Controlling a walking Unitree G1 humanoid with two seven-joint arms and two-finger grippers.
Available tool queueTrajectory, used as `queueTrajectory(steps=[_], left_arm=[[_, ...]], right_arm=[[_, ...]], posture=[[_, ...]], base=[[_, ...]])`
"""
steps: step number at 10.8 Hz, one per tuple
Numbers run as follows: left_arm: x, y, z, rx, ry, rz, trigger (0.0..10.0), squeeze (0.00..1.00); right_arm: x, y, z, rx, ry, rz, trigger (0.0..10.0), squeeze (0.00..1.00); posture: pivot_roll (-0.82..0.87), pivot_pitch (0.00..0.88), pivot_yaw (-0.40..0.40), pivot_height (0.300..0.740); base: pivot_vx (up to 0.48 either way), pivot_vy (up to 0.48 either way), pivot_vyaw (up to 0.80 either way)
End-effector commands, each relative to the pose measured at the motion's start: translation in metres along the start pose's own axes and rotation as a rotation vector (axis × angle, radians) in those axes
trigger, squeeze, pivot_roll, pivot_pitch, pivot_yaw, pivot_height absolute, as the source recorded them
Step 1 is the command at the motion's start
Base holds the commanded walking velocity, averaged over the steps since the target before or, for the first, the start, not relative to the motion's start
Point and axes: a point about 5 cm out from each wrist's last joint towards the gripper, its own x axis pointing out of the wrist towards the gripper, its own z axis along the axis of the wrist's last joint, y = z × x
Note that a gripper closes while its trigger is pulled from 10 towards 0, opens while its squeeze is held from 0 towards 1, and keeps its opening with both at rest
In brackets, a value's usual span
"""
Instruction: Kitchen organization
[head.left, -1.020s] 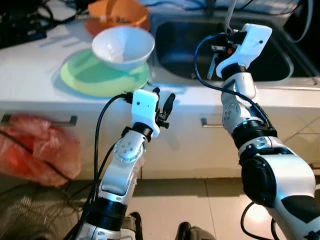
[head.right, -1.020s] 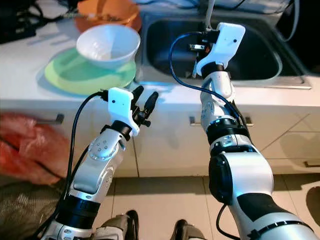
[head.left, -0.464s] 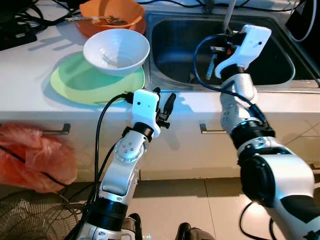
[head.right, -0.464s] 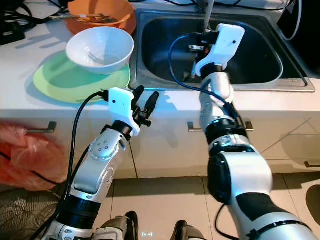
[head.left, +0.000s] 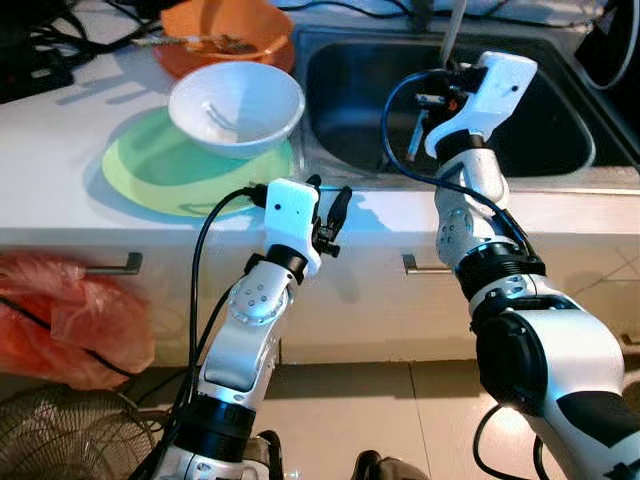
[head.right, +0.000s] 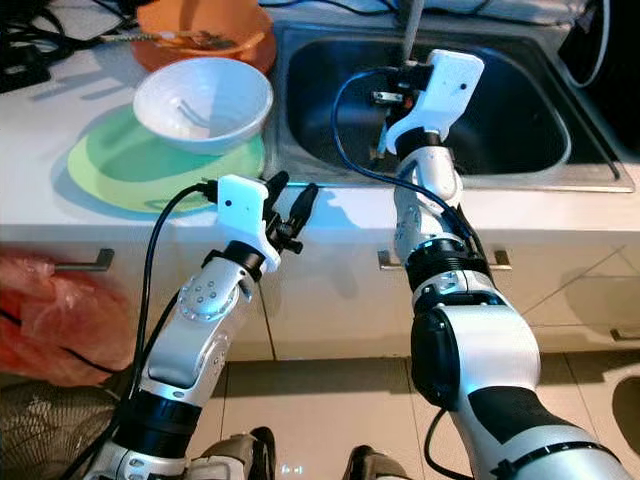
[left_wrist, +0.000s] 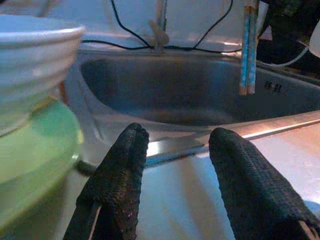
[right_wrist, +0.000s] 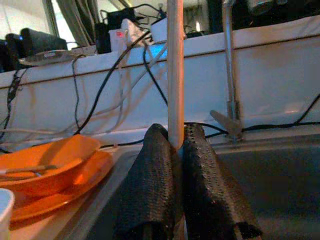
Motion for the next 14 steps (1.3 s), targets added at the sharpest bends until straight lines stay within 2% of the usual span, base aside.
queueTrajectory(steps=[1,9,14], left_arm=[[0.0002,-0.0033,-0.0002,0.007,-0.004,-0.008,10.0,0.0],[0.0002,-0.0037,-0.0002,0.006,-0.007,-0.007,10.0,0.0],[-0.0005,-0.0098,0.0021,-0.008,-0.026,-0.043,10.0,0.0]], right_arm=[[0.0026,-0.0013,0.0058,-0.01,-0.023,0.003,10.0,0.0],[0.0022,-0.0033,0.0048,-0.01,-0.013,-0.003,10.0,0.0],[0.0005,-0.0047,0.0031,-0.012,-0.009,-0.006,10.0,0.0]], posture=[[0.18,0.174,-0.048,0.74],[0.17,0.18,-0.052,0.74],[0.17,0.182,-0.051,0.74]], base=[[0.386,0.0,0.0],[0.451,0.0,0.0],[0.058,0.0,0.0]])
